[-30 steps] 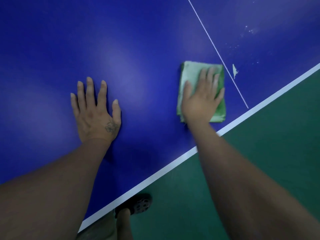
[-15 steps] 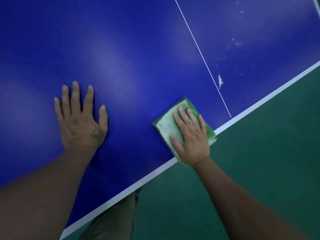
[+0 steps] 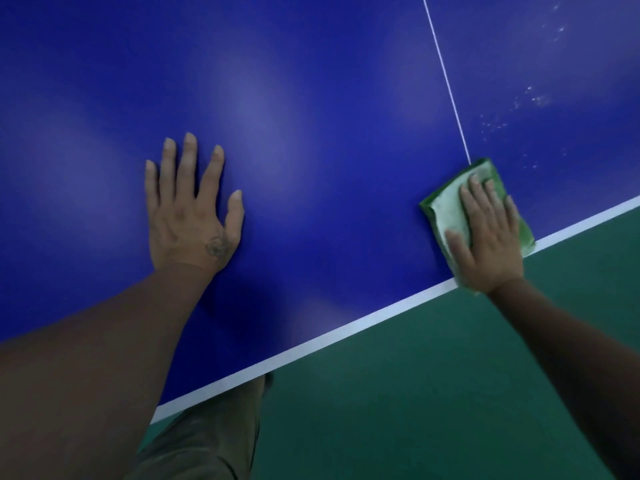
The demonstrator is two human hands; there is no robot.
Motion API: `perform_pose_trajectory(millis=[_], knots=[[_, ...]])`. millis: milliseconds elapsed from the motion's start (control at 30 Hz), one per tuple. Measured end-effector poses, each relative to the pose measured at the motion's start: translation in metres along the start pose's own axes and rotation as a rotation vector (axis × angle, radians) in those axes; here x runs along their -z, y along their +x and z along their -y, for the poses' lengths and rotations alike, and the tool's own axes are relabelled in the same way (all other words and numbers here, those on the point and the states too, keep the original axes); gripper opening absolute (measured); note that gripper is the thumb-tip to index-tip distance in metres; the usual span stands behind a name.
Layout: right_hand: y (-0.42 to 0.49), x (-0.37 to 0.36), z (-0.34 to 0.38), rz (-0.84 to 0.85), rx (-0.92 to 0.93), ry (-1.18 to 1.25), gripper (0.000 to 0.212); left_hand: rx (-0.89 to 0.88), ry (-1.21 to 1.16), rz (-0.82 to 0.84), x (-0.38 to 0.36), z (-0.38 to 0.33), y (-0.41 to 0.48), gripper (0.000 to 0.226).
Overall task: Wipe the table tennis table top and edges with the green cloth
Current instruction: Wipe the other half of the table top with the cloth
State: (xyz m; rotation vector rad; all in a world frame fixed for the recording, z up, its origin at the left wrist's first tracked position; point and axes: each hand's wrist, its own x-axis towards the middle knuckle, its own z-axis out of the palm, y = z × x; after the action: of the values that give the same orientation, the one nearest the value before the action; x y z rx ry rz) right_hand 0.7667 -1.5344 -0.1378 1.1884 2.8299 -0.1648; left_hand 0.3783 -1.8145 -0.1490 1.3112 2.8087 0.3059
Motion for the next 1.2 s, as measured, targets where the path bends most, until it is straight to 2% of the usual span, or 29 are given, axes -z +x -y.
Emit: perform_pose_trajectory(millis=[133,267,400,500,700,800,933,1033,1133,1200], knots=[[-0.03,-0.008,0.054,-0.045,-0.04,0.019,0.077,0.002,-0.017,0.001,0.003,-0.002,-0.001,0.066],[-0.041,-0.016,0.105,-0.016,-0.002,0.05,0.077,0.004,-0.029,0.001,0.006,-0.004,0.0,0.066],[-0.014,-0.007,0.064,0.026,0.229,0.092,0.078,-0.01,-0.032,-0.021,0.003,-0.003,0.001,0.066],[0.024,-0.001,0.016,-0.002,0.288,0.081,0.077,-0.017,-0.01,-0.019,-0.001,-0.001,0.002,0.067],[0.095,0.014,-0.04,-0.052,0.094,0.068,0.073,-0.024,-0.009,-0.033,-0.003,-0.002,0.001,0.067],[0.093,0.019,-0.03,-0.038,-0.022,0.067,0.074,-0.021,-0.015,-0.031,-0.002,-0.004,0.0,0.067],[0.043,0.011,0.012,-0.026,-0.137,0.063,0.076,0.035,-0.03,-0.013,-0.004,-0.012,-0.001,0.064],[0.018,0.005,0.031,-0.017,-0.219,0.093,0.077,0.098,-0.091,-0.008,-0.007,-0.054,0.013,0.061],[0.016,-0.001,0.025,-0.04,-0.201,0.097,0.077,-0.046,-0.19,0.062,-0.015,-0.136,0.043,0.061],[0.02,-0.003,0.008,-0.063,-0.097,0.087,0.077,-0.104,-0.226,0.114,-0.024,-0.198,0.056,0.064]])
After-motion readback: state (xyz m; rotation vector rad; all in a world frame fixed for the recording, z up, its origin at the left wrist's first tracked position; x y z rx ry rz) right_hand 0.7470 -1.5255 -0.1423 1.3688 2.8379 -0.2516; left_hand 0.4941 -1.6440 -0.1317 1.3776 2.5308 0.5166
